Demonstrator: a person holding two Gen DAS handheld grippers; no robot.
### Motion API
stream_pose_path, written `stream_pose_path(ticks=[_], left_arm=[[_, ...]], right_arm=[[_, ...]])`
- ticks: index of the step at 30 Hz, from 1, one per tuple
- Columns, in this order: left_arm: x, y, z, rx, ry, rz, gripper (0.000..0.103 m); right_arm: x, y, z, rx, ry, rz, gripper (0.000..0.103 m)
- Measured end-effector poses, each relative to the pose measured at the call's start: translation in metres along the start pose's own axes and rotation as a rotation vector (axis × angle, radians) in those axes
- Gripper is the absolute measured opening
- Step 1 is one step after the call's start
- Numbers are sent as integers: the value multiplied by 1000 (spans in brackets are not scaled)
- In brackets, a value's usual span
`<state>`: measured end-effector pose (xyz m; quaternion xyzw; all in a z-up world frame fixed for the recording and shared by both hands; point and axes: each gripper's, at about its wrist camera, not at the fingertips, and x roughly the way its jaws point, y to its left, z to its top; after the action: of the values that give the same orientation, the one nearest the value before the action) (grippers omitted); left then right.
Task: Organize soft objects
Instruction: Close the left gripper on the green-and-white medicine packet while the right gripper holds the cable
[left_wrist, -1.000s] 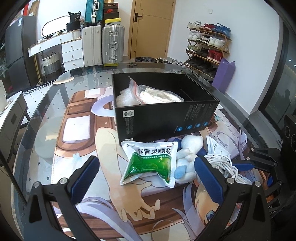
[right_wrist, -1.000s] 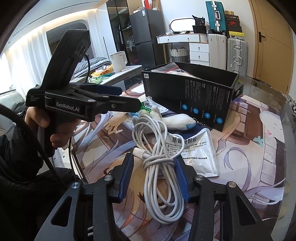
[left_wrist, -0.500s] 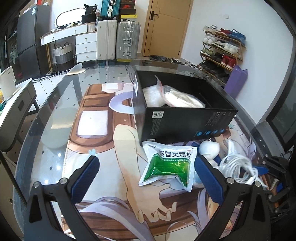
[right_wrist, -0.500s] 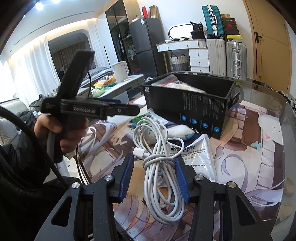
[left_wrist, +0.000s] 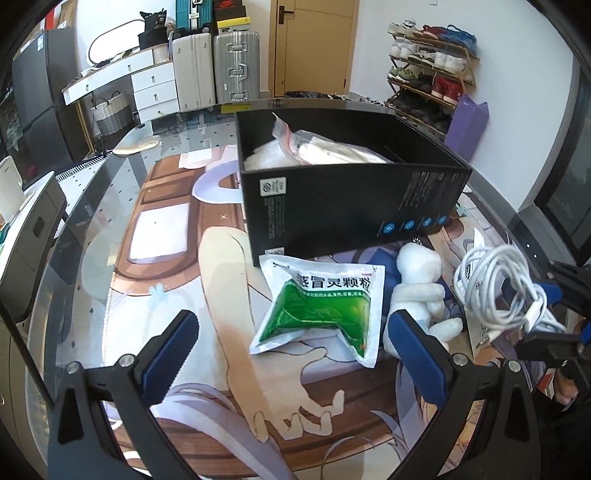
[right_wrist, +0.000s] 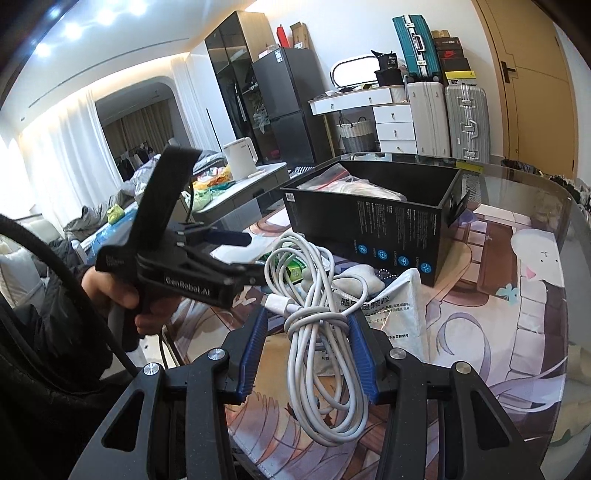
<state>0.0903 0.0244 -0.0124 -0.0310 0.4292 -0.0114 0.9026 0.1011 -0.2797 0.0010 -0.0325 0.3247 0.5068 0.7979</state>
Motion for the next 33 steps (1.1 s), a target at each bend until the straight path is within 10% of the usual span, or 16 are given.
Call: stream_pose_path(ticks=[24,33], left_arm=[[4,-4,-1,0,1,-4,101],[5,-9,0,30,18,41,75]], right_arm=[[-19,-6,7,66,-69,58,45],[-18,-5,7,65,-65,58,45]])
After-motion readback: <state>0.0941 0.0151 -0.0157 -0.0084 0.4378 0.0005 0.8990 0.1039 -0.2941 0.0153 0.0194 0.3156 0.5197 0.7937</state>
